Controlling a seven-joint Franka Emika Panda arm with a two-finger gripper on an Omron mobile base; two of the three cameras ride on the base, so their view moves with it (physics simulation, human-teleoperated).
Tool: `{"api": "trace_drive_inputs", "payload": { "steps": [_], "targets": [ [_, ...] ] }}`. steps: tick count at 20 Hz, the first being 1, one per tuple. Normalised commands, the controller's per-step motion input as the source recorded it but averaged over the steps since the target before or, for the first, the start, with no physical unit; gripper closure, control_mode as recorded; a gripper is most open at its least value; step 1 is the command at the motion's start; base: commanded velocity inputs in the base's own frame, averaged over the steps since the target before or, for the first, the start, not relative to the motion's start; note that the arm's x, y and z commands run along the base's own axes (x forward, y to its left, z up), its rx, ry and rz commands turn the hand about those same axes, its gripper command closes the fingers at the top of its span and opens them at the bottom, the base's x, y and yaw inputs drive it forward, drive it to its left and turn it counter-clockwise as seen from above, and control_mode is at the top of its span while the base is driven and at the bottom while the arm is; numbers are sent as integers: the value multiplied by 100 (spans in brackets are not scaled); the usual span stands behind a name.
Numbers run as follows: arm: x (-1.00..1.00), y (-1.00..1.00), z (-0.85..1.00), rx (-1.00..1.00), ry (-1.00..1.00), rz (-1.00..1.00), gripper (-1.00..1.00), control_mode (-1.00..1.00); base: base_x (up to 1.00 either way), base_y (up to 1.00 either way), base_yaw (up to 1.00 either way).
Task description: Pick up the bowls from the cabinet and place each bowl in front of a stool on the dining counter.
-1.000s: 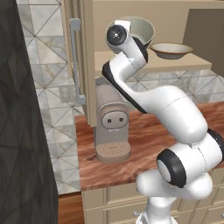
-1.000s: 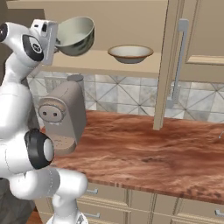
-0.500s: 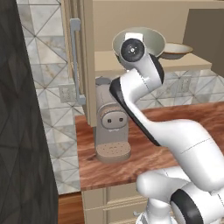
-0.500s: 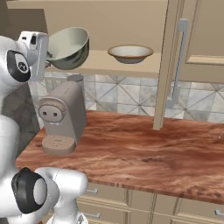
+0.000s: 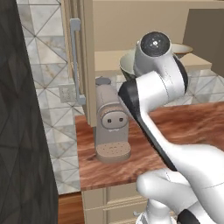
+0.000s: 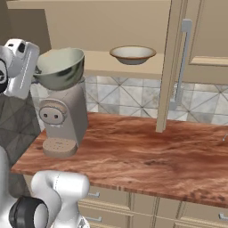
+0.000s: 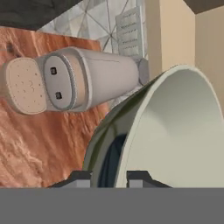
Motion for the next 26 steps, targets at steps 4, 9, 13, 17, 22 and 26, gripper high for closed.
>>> {"api": "trace_drive_inputs", "payload": {
  "steps": [4, 9, 13, 17, 22, 26],
  "targets": [
    [-97, -19, -19, 21, 24, 0, 100, -100, 0, 0, 0],
    [-91, -36, -43, 30, 17, 1, 100, -100, 0, 0, 0],
    [-70, -29, -50, 0, -6, 0, 100, -100, 0, 0, 0],
    [-20, -13, -43, -6, -17, 2, 100, -100, 0, 0, 0],
    [1, -3, -33, -2, -1, 8, 100, -100, 0, 0, 0],
    [0, 0, -8, 0, 0, 4, 100, -100, 0, 0, 0]
  ]
}}
